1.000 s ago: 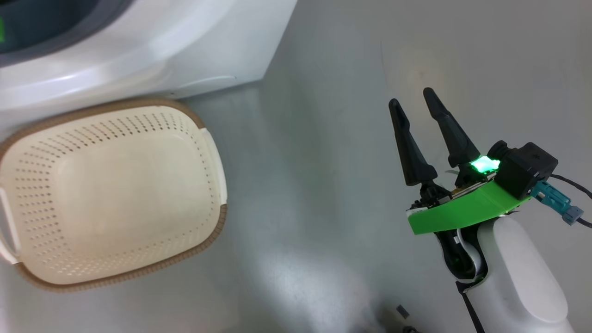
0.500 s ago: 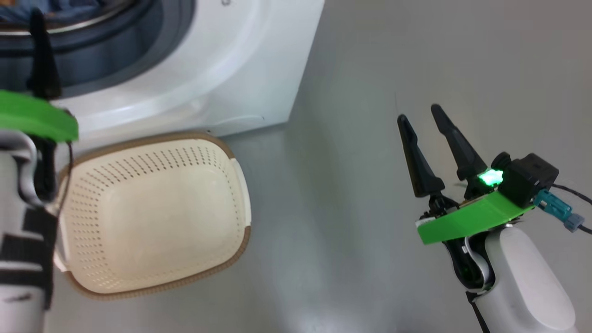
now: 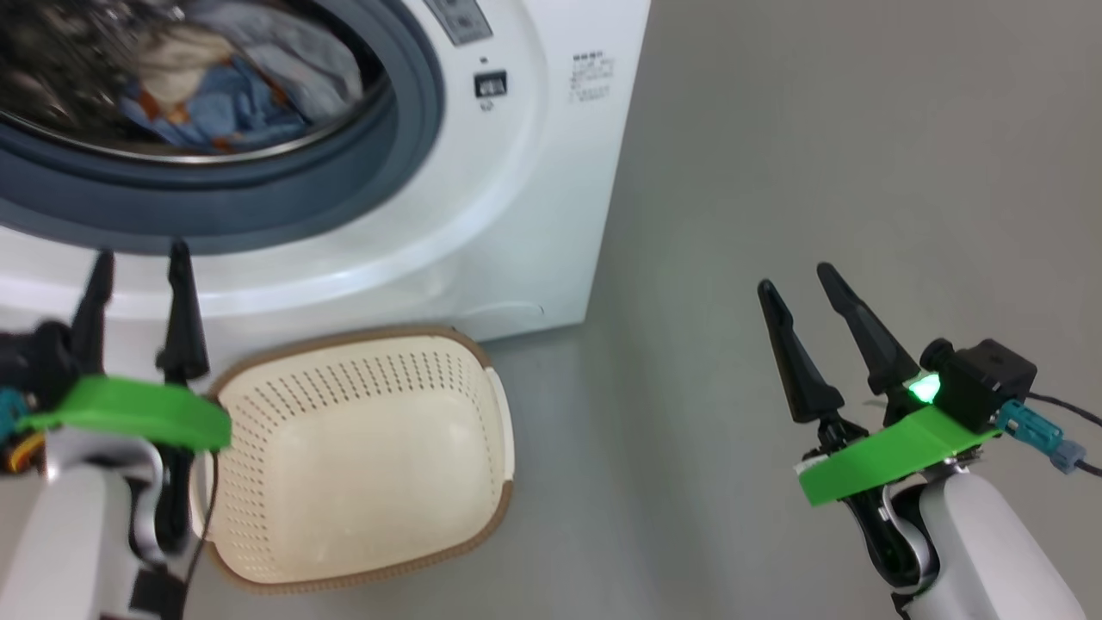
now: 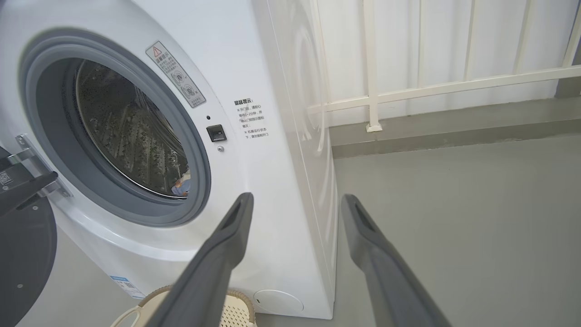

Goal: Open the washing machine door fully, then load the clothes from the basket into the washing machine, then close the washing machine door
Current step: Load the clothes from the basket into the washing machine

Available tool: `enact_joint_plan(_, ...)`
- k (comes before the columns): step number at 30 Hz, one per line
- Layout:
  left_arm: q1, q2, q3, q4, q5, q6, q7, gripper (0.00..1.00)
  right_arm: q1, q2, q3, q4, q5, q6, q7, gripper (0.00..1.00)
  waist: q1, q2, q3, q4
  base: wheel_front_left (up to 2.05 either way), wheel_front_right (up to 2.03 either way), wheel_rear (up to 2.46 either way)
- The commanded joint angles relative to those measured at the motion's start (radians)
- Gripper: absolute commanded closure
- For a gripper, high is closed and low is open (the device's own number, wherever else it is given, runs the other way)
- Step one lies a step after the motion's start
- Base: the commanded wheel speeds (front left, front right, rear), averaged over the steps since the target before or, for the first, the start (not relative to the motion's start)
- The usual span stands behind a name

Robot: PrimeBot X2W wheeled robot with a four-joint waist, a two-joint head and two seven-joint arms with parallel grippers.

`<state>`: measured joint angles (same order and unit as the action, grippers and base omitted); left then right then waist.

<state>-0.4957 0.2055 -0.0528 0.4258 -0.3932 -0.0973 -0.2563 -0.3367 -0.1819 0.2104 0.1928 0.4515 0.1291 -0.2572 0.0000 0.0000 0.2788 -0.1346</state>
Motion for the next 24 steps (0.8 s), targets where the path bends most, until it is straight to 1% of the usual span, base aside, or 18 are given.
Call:
enact_joint_plan(1, 0.037, 0.029, 0.037, -0.047, 0.007, 0.002, -0.005, 0.00, 0.026, -0.011, 0.017, -0.019, 0.016, 0.002, -0.005, 0.00, 0.0000, 0.0000, -0.083, 0.044, 0.00, 0.00, 0.00)
enact_joint_plan(6, 0.139, 0.018, 0.045, -0.109, 0.010, 0.009, -0.005, 0.00, 0.053, -0.028, 0.013, -0.016, 0.022, 0.002, -0.005, 0.00, 0.0000, 0.0000, -0.123, 0.064, 0.00, 0.00, 0.00)
enact_joint_plan(15, 0.296, -0.015, 0.050, -0.232, 0.016, 0.037, -0.005, 0.00, 0.089, -0.051, 0.013, -0.018, 0.027, 0.002, -0.005, 0.00, 0.0000, 0.0000, -0.163, 0.089, 0.00, 0.00, 0.00)
enact_joint_plan(19, 0.335, -0.024, 0.046, -0.265, 0.018, 0.043, -0.005, 0.00, 0.100, -0.058, 0.010, -0.021, 0.027, 0.002, -0.005, 0.00, 0.0000, 0.0000, -0.170, 0.098, 0.00, 0.00, 0.00)
enact_joint_plan(24, 0.351, -0.029, 0.045, -0.283, 0.011, 0.038, -0.005, 0.00, 0.102, -0.064, 0.009, -0.023, 0.026, 0.002, -0.005, 0.00, 0.0000, 0.0000, -0.170, 0.104, 0.00, 0.00, 0.00)
